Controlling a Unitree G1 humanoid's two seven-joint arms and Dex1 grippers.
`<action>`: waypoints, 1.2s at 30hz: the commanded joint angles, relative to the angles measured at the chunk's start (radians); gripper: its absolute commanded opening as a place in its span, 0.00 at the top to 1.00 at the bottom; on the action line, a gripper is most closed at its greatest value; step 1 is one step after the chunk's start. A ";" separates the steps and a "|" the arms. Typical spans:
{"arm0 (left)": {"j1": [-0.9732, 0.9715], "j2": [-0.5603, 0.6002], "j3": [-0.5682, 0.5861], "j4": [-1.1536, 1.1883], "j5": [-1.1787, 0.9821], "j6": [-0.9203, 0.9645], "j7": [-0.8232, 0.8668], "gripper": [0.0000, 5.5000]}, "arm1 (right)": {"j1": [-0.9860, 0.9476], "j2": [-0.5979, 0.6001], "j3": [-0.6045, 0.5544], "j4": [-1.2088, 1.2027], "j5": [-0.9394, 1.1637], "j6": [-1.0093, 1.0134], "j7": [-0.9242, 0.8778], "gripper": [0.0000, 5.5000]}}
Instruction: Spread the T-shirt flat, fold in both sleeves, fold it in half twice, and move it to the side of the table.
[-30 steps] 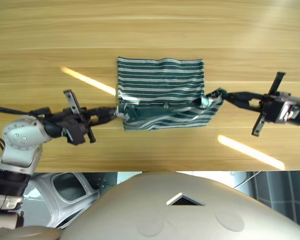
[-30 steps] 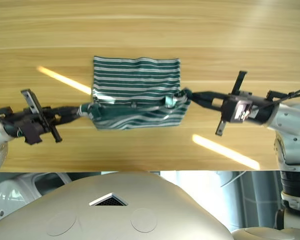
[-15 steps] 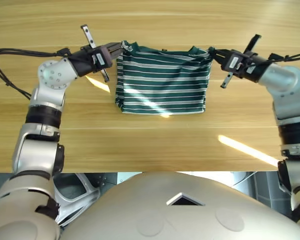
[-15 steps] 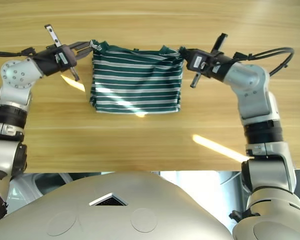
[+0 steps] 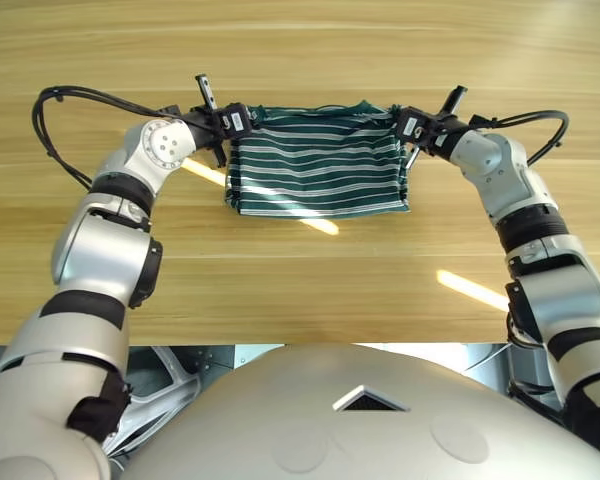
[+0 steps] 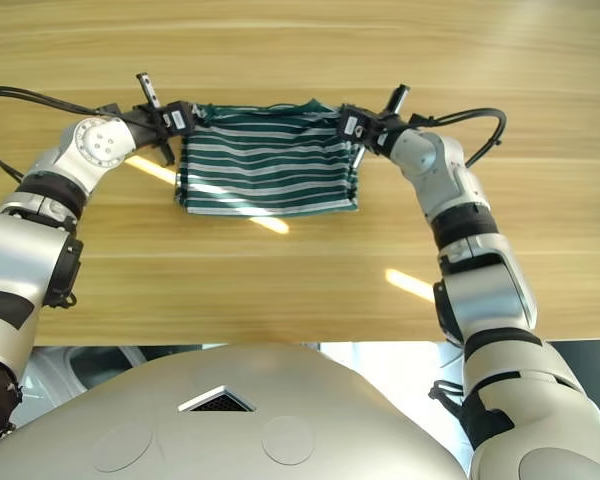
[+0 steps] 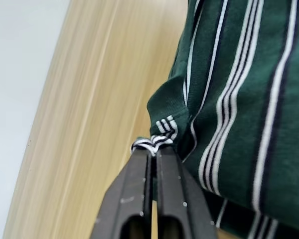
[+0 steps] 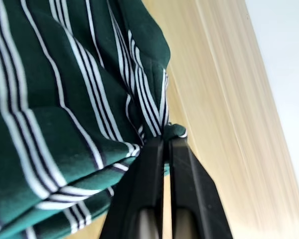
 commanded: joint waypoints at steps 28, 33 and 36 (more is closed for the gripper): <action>-0.102 -0.111 0.686 0.057 -0.585 0.413 -0.023 0.45 | -0.208 0.150 -0.455 0.442 0.509 0.006 0.203 0.27; -0.065 -0.115 0.861 -0.002 -0.786 0.292 -0.310 0.33 | -0.087 0.064 -0.393 0.363 0.451 -0.127 0.355 0.13; 0.008 -0.125 0.871 -0.043 -0.818 0.194 -0.438 0.33 | 0.002 -0.010 -0.344 0.308 0.399 -0.191 0.406 0.03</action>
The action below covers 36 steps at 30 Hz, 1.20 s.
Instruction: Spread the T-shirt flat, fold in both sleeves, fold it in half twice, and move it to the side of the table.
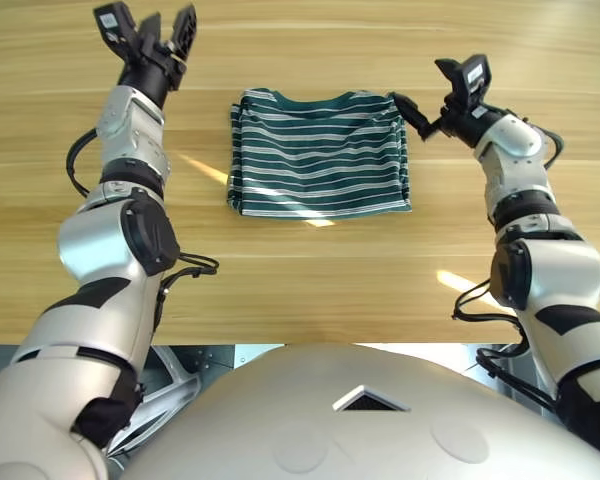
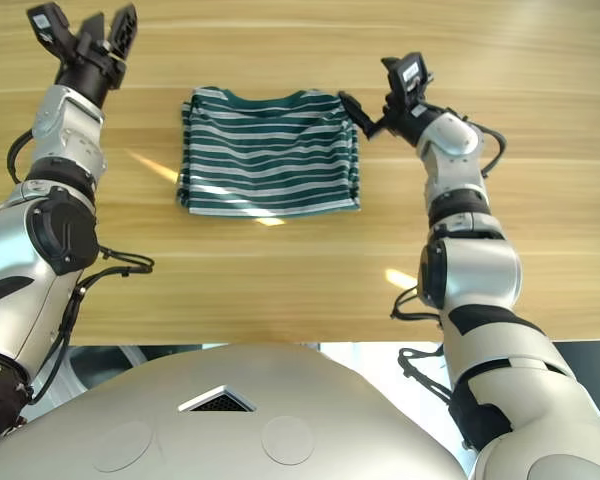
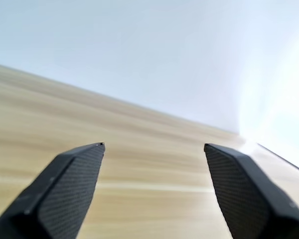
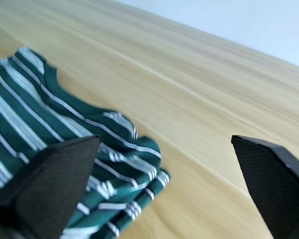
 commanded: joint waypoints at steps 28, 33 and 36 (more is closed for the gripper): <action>0.220 -0.021 0.023 -0.090 -0.088 -0.205 -0.172 0.33 | 0.726 -0.178 0.394 -1.266 0.163 0.077 0.295 0.02; 0.232 -0.023 0.017 -0.098 -0.094 -0.223 -0.191 0.33 | 0.561 -0.104 0.293 -1.155 0.137 0.114 0.145 0.02; 0.241 -0.028 0.012 -0.101 -0.093 -0.237 -0.194 0.33 | 0.419 -0.032 0.288 -0.993 0.011 0.113 -0.004 0.02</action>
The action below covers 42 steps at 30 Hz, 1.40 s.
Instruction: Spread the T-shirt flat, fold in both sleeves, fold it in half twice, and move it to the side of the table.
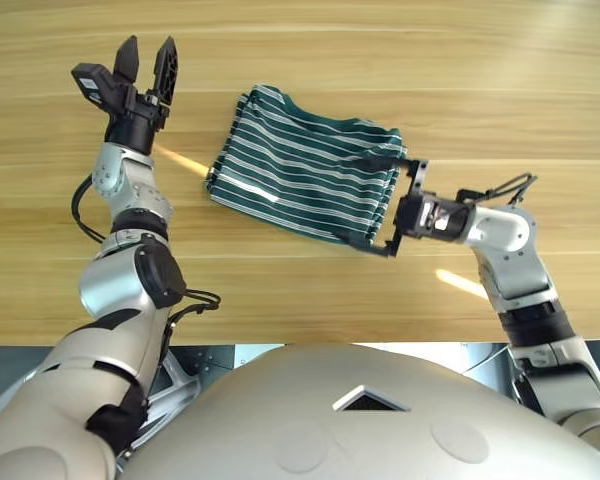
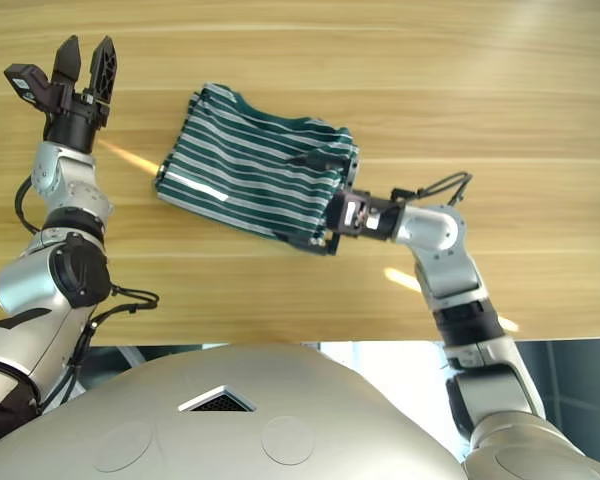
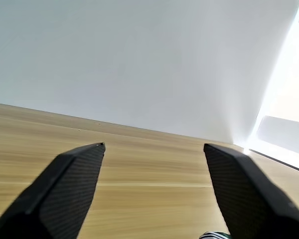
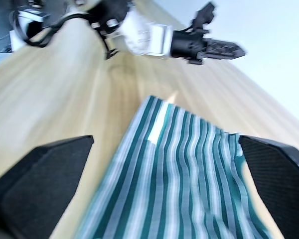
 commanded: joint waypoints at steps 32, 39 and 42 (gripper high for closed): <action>0.255 -0.013 -0.167 -0.354 -0.021 -0.089 -0.210 0.33 | -0.067 -0.060 0.107 0.057 -0.458 0.050 -0.380 0.02; 0.243 -0.016 -0.172 -0.346 -0.026 -0.088 -0.207 0.33 | -0.102 -0.050 0.231 -0.062 -0.363 -0.010 -0.154 0.02; 0.236 -0.012 -0.161 -0.354 -0.053 -0.067 -0.222 0.33 | -0.191 0.024 0.290 0.096 -0.382 -0.028 -0.115 0.02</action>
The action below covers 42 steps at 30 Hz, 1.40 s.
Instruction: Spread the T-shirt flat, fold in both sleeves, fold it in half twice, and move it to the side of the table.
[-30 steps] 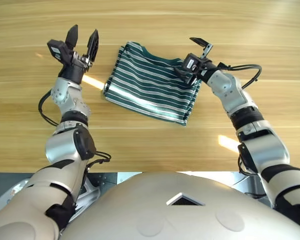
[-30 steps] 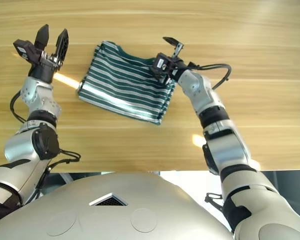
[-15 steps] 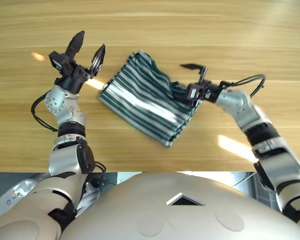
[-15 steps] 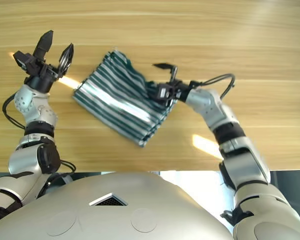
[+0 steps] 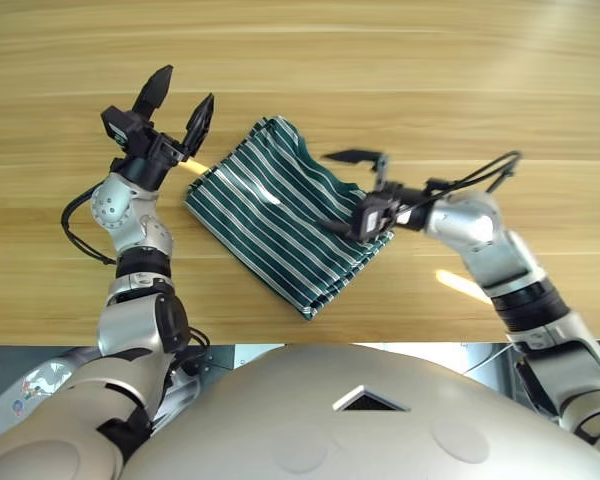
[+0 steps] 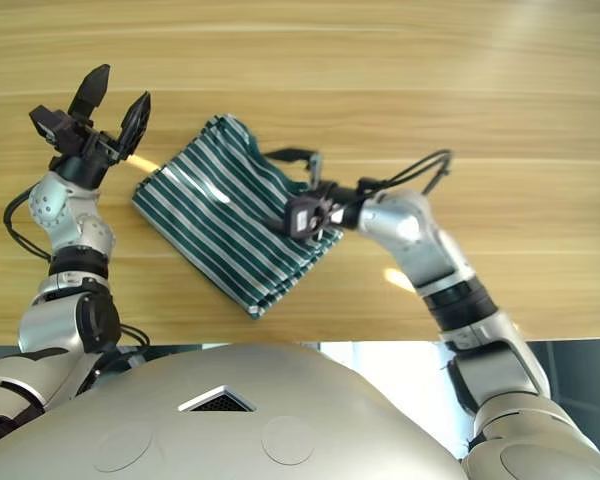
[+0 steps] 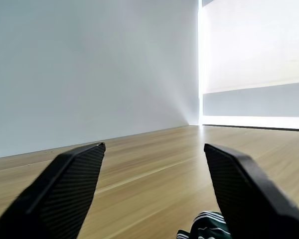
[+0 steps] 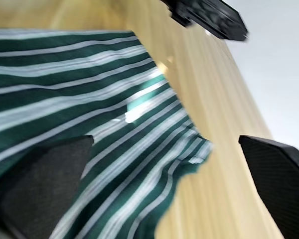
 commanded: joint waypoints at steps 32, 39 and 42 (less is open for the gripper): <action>0.042 -0.053 -0.039 -0.072 -0.031 0.037 0.022 0.33 | -0.215 0.527 -0.178 1.242 0.018 -0.135 -0.643 0.02; 0.061 -0.050 -0.050 -0.109 -0.033 0.049 0.020 0.33 | 0.101 0.494 -0.170 0.568 0.078 0.031 -0.603 0.02; 0.063 -0.047 -0.050 -0.118 -0.033 0.057 0.019 0.33 | 0.211 0.515 -0.187 0.294 0.135 0.204 -0.589 0.02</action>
